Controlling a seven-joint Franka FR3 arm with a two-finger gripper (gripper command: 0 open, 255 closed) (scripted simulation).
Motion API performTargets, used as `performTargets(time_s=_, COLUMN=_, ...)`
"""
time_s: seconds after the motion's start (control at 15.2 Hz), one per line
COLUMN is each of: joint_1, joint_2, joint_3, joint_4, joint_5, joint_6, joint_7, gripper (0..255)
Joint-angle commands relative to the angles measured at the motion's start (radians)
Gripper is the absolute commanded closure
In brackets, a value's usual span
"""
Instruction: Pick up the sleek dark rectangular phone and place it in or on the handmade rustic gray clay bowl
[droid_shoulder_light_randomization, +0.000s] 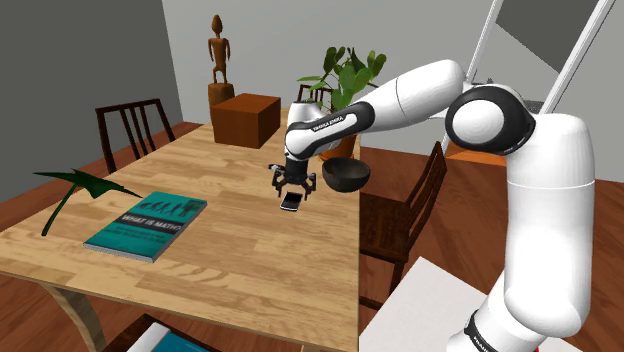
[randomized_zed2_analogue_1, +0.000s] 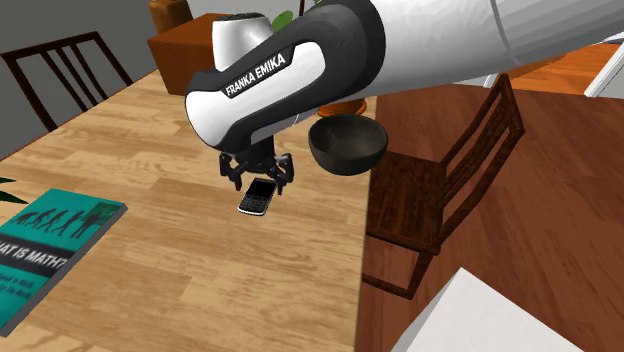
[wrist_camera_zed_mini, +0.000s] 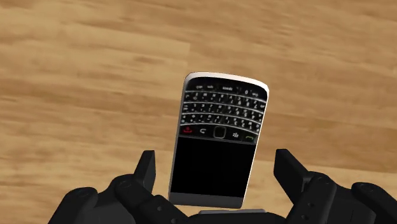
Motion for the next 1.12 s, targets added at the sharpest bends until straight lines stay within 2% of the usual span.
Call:
performTargets(time_s=0.0, joint_1=0.001, joint_2=0.014, joint_3=-0.001, joint_4=-0.007, joint_5=-0.001, joint_6=0.021, joint_7=0.000, gripper=0)
performTargets(time_s=0.46, joint_1=0.001, joint_2=0.014, joint_3=-0.001, joint_4=-0.007, joint_5=-0.001, joint_6=0.021, joint_7=0.000, gripper=0)
performTargets(time_s=0.53, joint_1=0.001, joint_2=0.014, joint_3=-0.001, joint_4=-0.007, joint_5=-0.001, joint_6=0.021, joint_7=0.000, gripper=255)
performTargets(time_s=1.06, joint_1=0.000, joint_2=0.012, joint_3=-0.001, joint_4=-0.009, joint_5=-0.001, joint_6=0.022, joint_7=-0.001, gripper=255)
